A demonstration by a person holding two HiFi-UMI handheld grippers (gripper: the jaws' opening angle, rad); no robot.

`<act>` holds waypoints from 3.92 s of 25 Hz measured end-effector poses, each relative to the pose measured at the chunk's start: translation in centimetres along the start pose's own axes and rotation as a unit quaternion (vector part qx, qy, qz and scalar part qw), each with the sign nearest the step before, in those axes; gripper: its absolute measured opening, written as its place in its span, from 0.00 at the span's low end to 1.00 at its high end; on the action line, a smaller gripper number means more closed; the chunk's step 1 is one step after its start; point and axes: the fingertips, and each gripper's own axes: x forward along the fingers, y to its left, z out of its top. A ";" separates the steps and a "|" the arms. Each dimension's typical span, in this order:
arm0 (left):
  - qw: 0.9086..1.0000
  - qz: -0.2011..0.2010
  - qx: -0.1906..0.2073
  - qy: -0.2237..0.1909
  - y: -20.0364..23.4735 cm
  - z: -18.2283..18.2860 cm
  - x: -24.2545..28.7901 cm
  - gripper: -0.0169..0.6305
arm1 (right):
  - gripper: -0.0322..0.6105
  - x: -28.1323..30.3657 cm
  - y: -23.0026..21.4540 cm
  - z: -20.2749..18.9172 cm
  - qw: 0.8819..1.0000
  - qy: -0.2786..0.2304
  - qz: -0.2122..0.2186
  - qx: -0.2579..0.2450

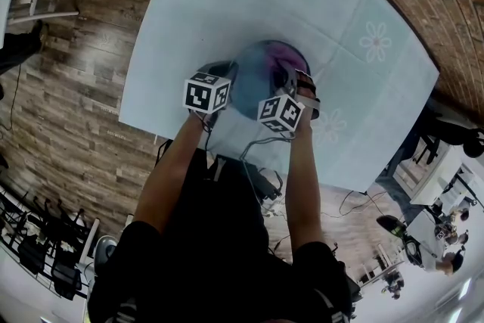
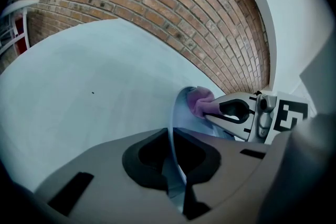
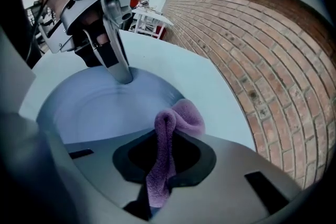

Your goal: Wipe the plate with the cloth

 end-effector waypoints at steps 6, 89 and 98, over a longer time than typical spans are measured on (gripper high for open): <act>1.000 0.000 -0.001 -0.001 -0.1 0.1 0.1 0.09 | 0.15 0.6 0.2 0.1 0.999 0.002 0.021 0.034; 1.000 0.007 -0.009 -0.001 0.0 -0.1 0.0 0.09 | 0.15 -7.9 13.5 -2.8 0.970 0.038 0.239 0.001; 1.000 0.005 -0.006 0.002 0.1 -0.2 0.1 0.09 | 0.15 -6.7 13.1 -2.9 0.975 0.009 0.223 0.013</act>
